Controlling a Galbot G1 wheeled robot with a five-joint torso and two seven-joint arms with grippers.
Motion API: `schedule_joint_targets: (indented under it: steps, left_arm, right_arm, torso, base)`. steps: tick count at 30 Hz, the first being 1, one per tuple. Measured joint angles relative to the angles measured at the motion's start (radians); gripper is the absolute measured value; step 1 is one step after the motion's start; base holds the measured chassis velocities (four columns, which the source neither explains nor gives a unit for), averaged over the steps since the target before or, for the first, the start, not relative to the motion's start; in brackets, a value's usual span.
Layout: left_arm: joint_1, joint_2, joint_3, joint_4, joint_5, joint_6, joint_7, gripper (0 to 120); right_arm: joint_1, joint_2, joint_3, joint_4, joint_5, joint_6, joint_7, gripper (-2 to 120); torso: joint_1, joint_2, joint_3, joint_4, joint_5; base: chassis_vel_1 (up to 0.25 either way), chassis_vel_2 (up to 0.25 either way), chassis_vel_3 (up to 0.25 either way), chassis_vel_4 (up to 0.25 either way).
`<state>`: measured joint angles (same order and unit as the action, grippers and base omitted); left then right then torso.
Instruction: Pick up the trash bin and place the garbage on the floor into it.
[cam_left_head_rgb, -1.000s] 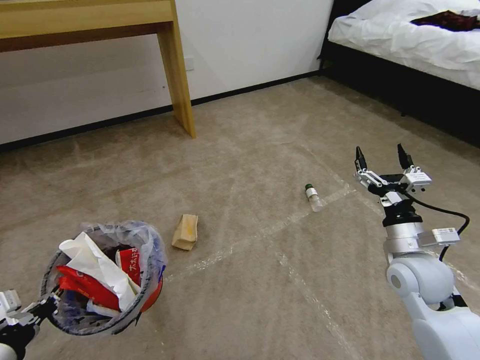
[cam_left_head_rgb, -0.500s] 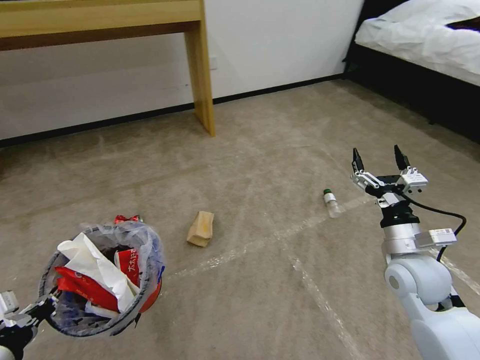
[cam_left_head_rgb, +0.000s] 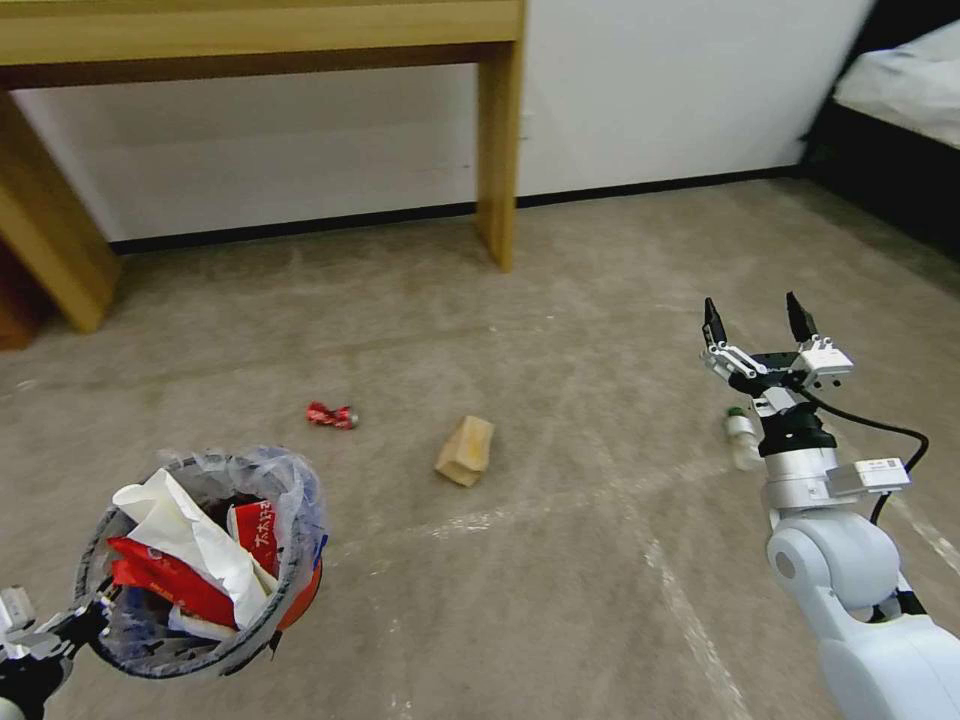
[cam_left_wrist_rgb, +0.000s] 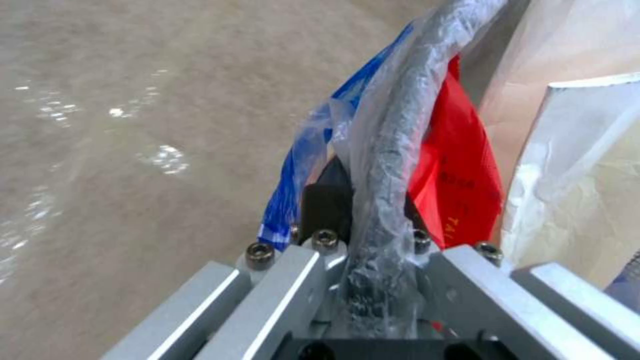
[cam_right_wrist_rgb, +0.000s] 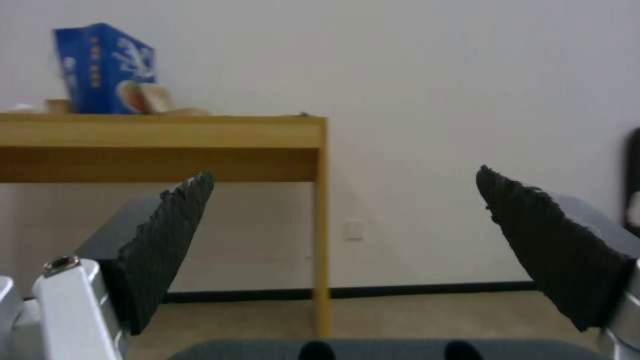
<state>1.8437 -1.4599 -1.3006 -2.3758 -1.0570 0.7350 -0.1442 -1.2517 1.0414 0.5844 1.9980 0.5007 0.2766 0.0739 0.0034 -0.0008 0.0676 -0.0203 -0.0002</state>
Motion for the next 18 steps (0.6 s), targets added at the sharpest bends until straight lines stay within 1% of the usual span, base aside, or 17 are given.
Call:
schedule_joint_targets:
  steps: [8,11,15,18]
  left_arm:
    - [0.0,-0.002,0.001,0.0,0.007,-0.002,0.0,1]
    - [-0.001,-0.003,0.003,0.001,0.018,-0.007,0.0,1]
    - [-0.005,-0.004,0.006,0.003,0.026,-0.009,0.0,1]
    - [-0.005,-0.004,0.007,0.005,0.028,-0.009,0.001,1]
  right_arm:
    - [0.001,0.003,-0.004,-0.012,-0.004,0.008,-0.002,100]
    - [0.003,0.003,-0.004,-0.02,-0.009,0.014,-0.004,100]
    - [0.005,0.003,-0.005,-0.029,-0.013,0.019,-0.008,100]
    - [0.005,0.002,-0.006,-0.032,-0.015,0.02,-0.009,100]
  torso:
    - [0.0,0.0,0.0,0.0003,0.0]
    - [0.0,0.0,0.0,0.0006,-0.0001]
    - [0.0,0.0,0.0,-0.0002,0.0]
    - [0.0,0.0,0.0,-0.0003,0.0001]
  base:
    - [0.111,0.095,0.103,0.101]
    - [0.075,0.064,0.054,0.065]
    - [0.0,0.0,0.0,0.0]
    - [0.0,0.0,0.0,0.0]
